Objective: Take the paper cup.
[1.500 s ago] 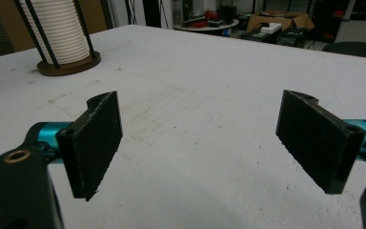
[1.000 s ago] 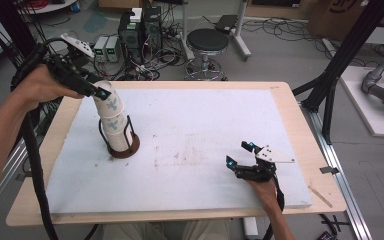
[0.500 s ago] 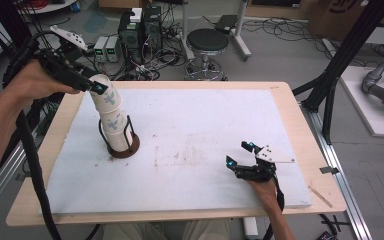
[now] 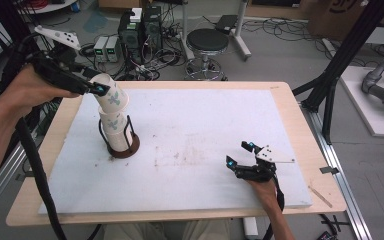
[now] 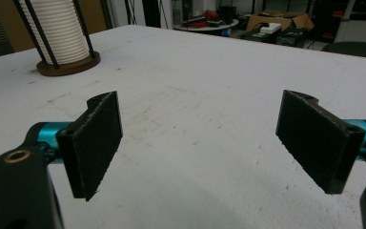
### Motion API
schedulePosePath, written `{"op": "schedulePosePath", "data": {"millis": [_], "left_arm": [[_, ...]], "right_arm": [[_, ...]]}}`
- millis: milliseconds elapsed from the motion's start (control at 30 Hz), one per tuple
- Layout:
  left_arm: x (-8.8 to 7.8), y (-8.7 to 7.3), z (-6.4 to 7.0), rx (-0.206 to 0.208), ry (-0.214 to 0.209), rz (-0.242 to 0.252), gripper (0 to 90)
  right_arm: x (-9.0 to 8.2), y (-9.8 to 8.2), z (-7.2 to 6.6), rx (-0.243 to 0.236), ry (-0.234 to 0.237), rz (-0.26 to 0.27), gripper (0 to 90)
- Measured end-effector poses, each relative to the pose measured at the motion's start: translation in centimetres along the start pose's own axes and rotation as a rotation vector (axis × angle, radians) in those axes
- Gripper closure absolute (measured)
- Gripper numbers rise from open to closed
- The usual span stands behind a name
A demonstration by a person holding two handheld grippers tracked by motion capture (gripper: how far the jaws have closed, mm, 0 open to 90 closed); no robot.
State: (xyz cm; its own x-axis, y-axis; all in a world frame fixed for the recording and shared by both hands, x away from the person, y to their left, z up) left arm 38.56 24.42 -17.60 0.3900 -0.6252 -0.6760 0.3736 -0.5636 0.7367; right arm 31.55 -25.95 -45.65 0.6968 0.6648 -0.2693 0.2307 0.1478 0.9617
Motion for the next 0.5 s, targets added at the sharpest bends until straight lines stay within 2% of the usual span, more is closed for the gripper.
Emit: {"op": "schedulePosePath", "data": {"millis": [67, 233, 267, 500], "left_arm": [[0.0, -0.3, 0.8, 0.004, -0.005, 0.016, 37.2], [-0.1, -0.7, 1.4, 0.004, -0.006, 0.048, 37.2], [0.1, -1.1, 1.9, 0.007, -0.021, 0.063, 37.2], [0.5, -1.9, 3.2, 0.022, -0.049, 0.104, 37.2]], "right_arm": [[0.0, 0.0, 0.0, 0.004, 0.002, -0.001, 16.0], [0.0, 0.0, 0.0, 0.005, 0.001, -0.001, 16.0], [0.0, 0.0, 0.0, 0.005, 0.000, -0.001, 16.0], [0.0, 0.0, 0.0, 0.006, -0.002, 0.000, 16.0]]}}
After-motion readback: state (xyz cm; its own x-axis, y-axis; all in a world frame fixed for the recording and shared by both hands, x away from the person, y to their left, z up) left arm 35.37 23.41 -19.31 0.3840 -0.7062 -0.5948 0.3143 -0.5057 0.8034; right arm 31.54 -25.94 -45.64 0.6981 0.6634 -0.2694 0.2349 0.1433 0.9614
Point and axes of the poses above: each handheld gripper's, and its own axes: x roughly forward along the jaws, y roughly out of its top, z roughly to its right, the point moved 1 cm from there along x, roughly forward along the jaws, and after that the axes turned 1 degree about -x, right-handed, at the moved point
